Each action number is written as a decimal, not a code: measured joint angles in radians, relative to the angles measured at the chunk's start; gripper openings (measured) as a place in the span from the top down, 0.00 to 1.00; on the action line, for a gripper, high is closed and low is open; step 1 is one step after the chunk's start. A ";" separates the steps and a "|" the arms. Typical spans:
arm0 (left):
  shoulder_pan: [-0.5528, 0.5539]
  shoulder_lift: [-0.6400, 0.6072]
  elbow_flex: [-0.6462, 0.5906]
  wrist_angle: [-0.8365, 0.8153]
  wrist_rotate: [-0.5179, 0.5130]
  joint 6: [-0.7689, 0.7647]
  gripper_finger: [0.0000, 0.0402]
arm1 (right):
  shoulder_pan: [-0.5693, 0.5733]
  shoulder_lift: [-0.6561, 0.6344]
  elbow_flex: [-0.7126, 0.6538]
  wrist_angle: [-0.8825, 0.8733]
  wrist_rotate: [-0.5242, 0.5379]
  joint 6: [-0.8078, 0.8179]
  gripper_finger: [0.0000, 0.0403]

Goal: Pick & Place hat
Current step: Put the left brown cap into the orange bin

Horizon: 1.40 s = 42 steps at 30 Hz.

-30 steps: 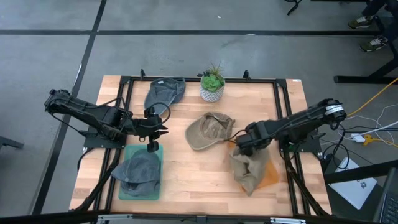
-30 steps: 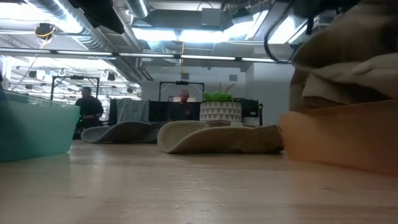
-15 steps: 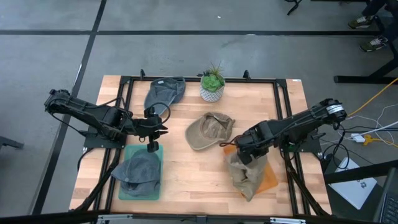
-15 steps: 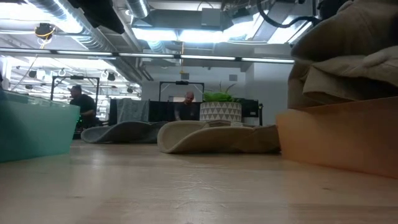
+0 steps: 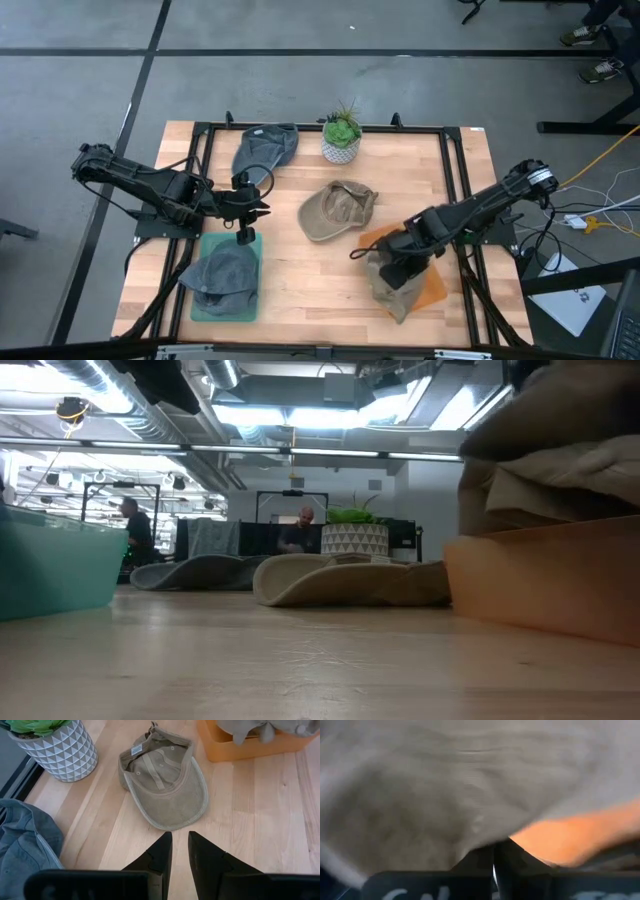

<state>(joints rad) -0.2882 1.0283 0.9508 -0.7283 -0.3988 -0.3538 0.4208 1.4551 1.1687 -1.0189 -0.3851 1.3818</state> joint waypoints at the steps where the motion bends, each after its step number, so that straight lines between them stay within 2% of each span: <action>1: 0.000 0.000 0.000 0.000 0.000 0.000 0.85 | 0.004 0.000 0.000 0.045 0.016 -0.009 0.99; 7: 0.000 0.000 0.000 0.000 0.001 -0.003 0.85 | 0.005 0.000 0.000 0.238 0.087 -0.112 0.99; 16: 0.000 0.000 0.000 0.000 0.001 -0.002 0.85 | 0.009 0.000 0.000 -0.008 0.105 -0.031 0.99; 22: 0.000 0.000 0.000 0.000 0.001 -0.002 0.85 | 0.009 0.002 -0.019 0.004 0.104 -0.054 0.99; 25: 0.000 0.000 0.000 0.000 0.000 0.000 0.85 | 0.009 0.001 -0.016 0.002 0.182 -0.102 0.99; 28: 0.000 0.000 0.000 0.000 0.000 0.000 0.85 | 0.009 -0.001 0.028 -0.026 0.240 -0.136 0.99; 35: 0.000 0.000 0.000 0.000 0.000 0.000 0.85 | 0.009 -0.003 0.222 -0.169 0.269 -0.163 0.99; 38: 0.000 0.000 0.000 0.000 0.000 0.000 0.85 | 0.009 -0.003 0.300 -0.183 0.345 -0.188 0.99; 42: 0.000 0.000 0.000 0.000 0.000 0.000 0.85 | 0.009 -0.004 0.343 -0.084 0.471 -0.258 0.99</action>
<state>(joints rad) -0.2882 1.0283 0.9508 -0.7282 -0.3987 -0.3542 0.4296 1.4509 1.5116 -1.1029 0.0860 1.1240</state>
